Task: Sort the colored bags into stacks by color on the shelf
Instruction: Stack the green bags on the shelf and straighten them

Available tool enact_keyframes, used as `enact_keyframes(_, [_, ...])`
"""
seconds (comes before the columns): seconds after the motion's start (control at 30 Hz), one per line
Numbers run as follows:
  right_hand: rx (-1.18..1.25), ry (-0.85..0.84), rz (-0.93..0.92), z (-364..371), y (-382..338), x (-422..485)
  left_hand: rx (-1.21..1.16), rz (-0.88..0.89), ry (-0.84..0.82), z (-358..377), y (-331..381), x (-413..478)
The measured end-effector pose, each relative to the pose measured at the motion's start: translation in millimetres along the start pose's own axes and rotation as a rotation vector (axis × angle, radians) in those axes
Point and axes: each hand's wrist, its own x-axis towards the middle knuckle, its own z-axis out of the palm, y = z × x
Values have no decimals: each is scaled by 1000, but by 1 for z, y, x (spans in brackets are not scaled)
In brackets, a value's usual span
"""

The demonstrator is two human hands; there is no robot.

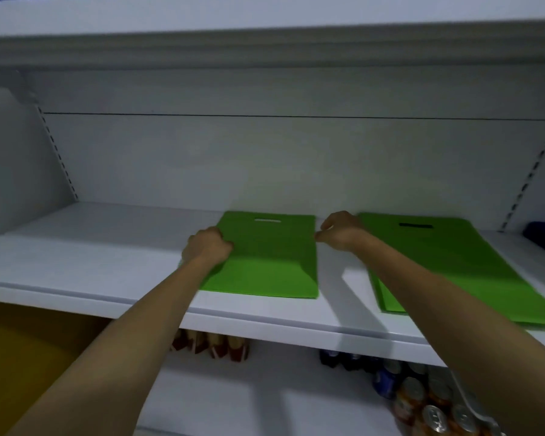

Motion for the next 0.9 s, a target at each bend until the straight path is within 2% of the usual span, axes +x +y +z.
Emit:
enact_keyframes(0.1, [-40, -49, 61, 26, -13, 8, 22, 5, -44, 1, -21, 11])
enact_keyframes(0.33, [-52, -59, 252, 50, -24, 10, -111, 36, -107, -8, -33, 32])
enact_keyframes(0.53, [-106, 25, 355, 60, -28, 0, -117, 85, -140, -10, -45, 38])
enact_keyframes(0.77, [-37, 124, 407, 68, -34, -8, -54, 215, 76, -11, -51, 27])
enact_keyframes(0.9, [115, 172, 363, 71, -35, -7, -132, 294, 180, -13, -52, 29])
